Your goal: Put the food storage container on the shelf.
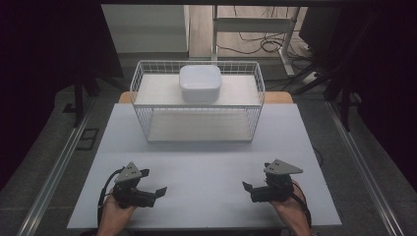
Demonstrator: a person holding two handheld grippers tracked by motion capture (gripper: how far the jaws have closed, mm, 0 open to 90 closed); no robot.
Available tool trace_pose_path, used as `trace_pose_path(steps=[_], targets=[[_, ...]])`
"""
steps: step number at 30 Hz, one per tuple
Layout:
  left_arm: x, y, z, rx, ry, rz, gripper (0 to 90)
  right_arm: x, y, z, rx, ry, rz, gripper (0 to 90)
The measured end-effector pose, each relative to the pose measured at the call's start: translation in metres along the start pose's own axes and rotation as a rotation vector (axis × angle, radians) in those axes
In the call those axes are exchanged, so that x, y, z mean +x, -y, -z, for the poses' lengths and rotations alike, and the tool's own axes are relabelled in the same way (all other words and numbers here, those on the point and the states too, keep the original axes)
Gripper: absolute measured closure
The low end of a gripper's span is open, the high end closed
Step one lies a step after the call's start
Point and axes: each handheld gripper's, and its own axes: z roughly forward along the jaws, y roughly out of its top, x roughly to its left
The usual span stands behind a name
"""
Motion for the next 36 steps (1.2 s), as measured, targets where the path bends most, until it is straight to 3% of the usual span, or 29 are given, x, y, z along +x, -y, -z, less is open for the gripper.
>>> trace_pose_path(steps=[11,21,30,36], targets=[[0.000,0.014,0.004,0.036,-0.047,-0.021,5.1,-0.008,0.017,0.010,0.018,0.024,-0.031,0.0],[0.003,0.025,0.005,0.067,-0.049,0.009,4.5,-0.010,0.035,0.014,0.060,0.024,-0.066,0.0],[0.008,0.035,-0.005,0.161,-0.038,0.054,3.9,-0.009,0.048,0.012,0.129,0.004,-0.069,0.0],[0.008,0.036,-0.007,0.176,-0.037,0.058,3.9,-0.010,0.054,0.010,0.177,-0.007,-0.087,0.0]])
